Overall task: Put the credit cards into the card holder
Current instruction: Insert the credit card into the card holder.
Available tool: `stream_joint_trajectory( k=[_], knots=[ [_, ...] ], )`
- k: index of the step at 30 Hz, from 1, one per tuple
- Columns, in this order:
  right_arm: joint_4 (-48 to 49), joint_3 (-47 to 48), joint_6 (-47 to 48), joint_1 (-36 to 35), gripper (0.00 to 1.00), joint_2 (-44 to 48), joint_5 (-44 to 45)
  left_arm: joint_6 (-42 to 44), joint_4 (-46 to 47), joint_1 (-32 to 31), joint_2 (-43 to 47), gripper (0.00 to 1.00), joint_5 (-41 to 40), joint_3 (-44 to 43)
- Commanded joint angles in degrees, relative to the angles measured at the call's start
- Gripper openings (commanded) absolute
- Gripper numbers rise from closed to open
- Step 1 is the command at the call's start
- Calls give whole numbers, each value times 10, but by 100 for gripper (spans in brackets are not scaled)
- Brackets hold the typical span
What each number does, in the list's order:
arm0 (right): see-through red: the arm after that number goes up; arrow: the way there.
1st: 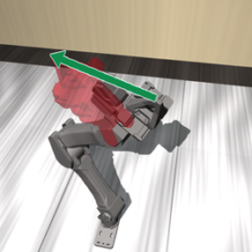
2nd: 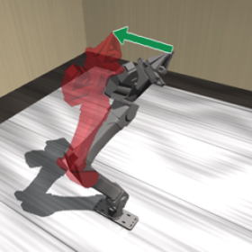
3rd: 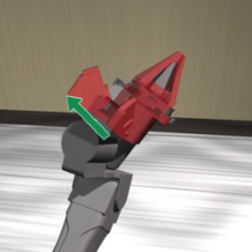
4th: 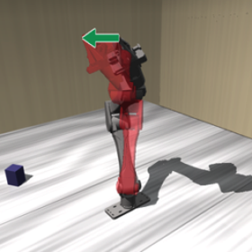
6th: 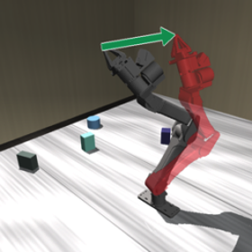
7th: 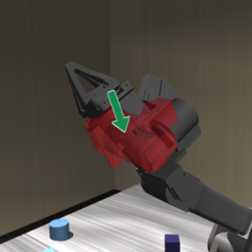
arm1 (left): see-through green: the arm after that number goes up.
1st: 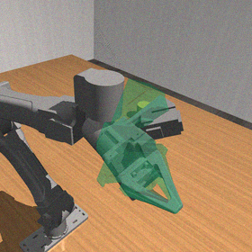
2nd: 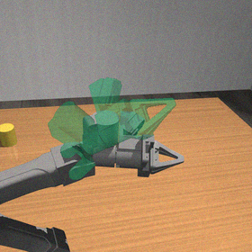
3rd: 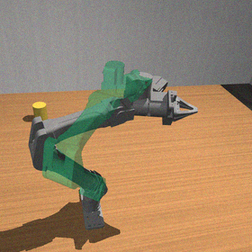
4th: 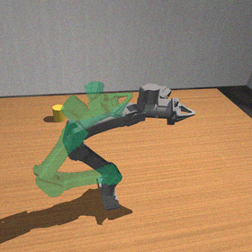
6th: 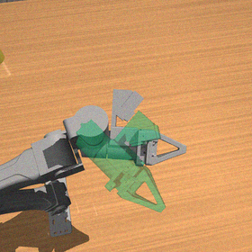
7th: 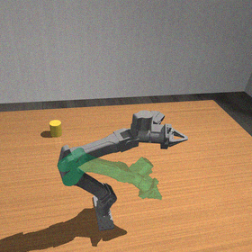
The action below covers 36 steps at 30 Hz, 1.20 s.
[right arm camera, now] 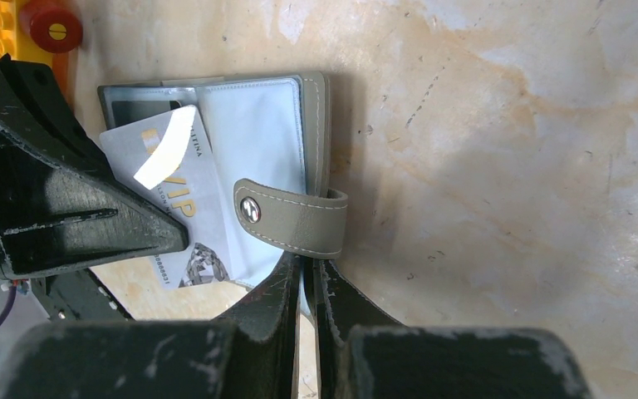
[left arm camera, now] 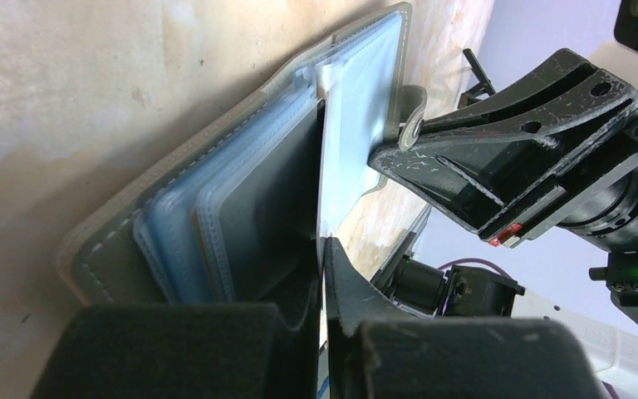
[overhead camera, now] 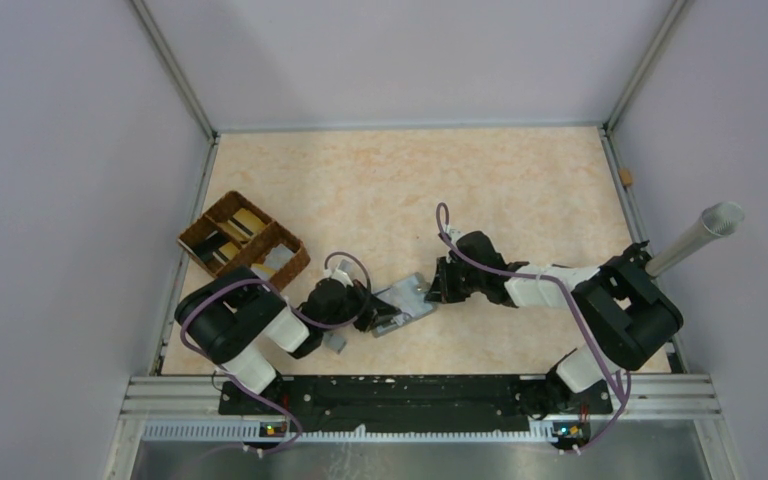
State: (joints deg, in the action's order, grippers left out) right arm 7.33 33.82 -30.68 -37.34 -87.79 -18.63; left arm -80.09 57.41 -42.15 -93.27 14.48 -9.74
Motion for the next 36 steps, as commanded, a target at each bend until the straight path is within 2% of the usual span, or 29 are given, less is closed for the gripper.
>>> stream_joint_trajectory(
  k=[1,8,22,25,30,36],
  knots=[
    [-25,8,8,0,0,-10,35,-2,-5,-4,0,0,5,11],
    [-28,10,8,0,0,-7,35,8,16,-6,-37,0,52,-26],
    [-39,9,11,0,0,5,37,36,60,-6,-95,0,54,-40],
    [-42,10,11,0,0,9,41,41,45,-6,-90,6,56,-45],
    [-47,11,12,0,0,14,45,62,-47,-6,-44,18,37,-51],
    [-52,11,10,0,0,15,52,89,-169,-6,13,48,16,-71]
  ],
)
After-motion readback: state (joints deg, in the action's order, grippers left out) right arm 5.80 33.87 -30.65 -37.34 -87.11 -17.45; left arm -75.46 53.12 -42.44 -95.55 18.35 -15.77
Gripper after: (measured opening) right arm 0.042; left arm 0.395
